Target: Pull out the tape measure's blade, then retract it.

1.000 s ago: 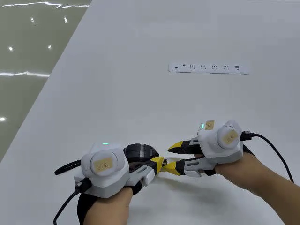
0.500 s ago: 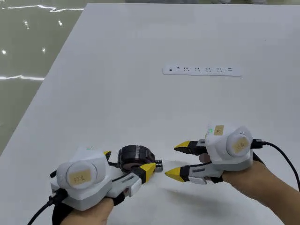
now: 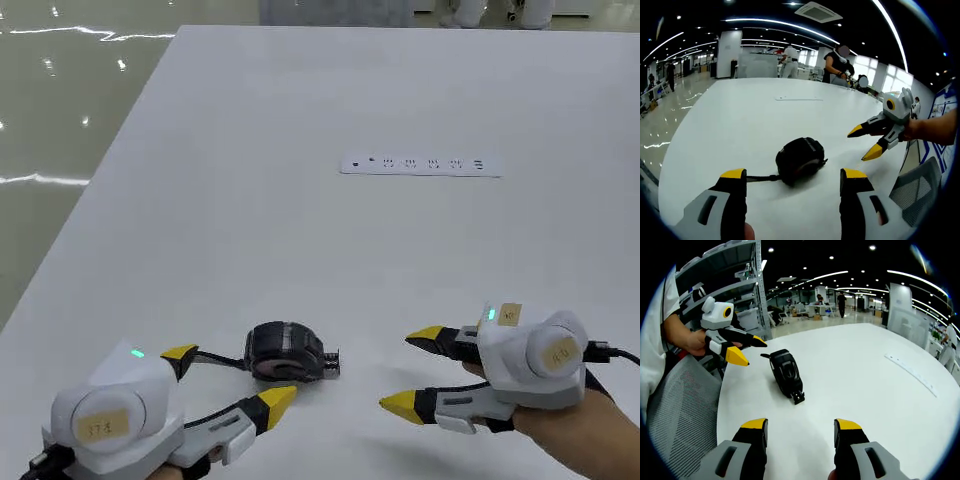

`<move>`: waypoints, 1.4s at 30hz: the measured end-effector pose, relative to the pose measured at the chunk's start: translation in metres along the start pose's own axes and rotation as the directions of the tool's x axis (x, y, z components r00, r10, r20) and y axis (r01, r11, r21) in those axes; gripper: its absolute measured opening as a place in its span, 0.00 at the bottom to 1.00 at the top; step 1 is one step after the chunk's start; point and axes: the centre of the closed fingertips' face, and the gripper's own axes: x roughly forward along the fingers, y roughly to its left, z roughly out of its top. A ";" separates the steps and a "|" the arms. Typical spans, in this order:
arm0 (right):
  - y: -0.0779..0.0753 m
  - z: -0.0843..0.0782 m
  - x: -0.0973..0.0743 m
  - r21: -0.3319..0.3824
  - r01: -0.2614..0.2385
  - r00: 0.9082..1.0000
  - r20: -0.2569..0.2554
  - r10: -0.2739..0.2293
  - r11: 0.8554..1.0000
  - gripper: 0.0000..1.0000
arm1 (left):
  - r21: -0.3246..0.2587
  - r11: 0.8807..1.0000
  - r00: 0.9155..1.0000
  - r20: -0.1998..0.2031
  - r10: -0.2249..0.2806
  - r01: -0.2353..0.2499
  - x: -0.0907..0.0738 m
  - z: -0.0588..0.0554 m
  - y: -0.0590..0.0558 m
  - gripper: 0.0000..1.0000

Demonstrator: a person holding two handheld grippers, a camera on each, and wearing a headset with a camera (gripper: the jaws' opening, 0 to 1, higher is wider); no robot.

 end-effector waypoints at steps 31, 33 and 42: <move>0.012 -0.042 -0.071 0.104 0.130 0.991 -0.001 -0.131 0.986 0.74 | 0.157 0.978 0.988 -0.079 -0.129 0.140 -0.043 -0.028 0.001 0.84; 0.012 -0.044 -0.075 0.114 0.139 0.990 0.002 -0.141 0.984 0.74 | 0.154 0.977 0.988 -0.075 -0.135 0.145 -0.046 -0.028 0.001 0.87; 0.010 -0.056 -0.094 0.149 0.161 0.987 -0.003 -0.162 0.976 0.75 | 0.184 0.974 0.989 -0.092 -0.117 0.132 -0.058 -0.035 0.012 0.88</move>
